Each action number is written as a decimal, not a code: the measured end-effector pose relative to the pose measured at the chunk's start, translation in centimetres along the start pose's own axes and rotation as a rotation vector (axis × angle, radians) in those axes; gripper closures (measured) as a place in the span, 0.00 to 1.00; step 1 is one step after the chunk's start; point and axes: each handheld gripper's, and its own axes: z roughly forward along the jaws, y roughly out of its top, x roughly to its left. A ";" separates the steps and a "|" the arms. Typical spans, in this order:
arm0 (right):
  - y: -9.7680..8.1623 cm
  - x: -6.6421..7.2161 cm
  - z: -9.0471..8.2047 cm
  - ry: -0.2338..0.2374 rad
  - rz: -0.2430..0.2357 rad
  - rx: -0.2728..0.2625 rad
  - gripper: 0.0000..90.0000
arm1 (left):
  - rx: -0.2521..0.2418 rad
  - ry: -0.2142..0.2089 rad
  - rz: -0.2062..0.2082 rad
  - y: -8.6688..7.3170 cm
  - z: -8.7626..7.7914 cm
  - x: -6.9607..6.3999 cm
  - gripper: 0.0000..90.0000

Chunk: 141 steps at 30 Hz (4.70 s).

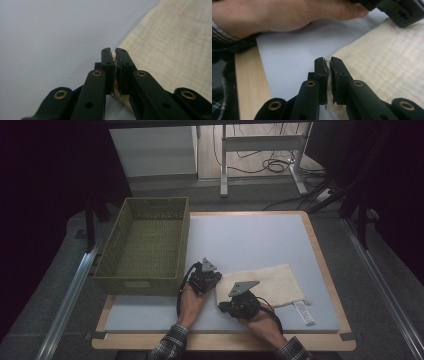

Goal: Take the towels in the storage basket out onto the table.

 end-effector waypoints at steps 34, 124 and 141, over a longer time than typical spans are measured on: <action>-4.3 -5.6 -11.4 -0.200 0.129 -0.131 0.93 | -0.076 -0.141 0.159 9.6 4.5 -5.7 0.95; -11.2 -11.6 -15.7 -0.370 0.445 -0.010 0.92 | 0.099 -0.275 0.044 7.6 9.3 -5.5 0.91; -7.4 -10.0 -16.4 -0.295 0.370 -0.109 0.92 | 0.045 -0.133 0.147 10.0 4.9 -4.1 0.91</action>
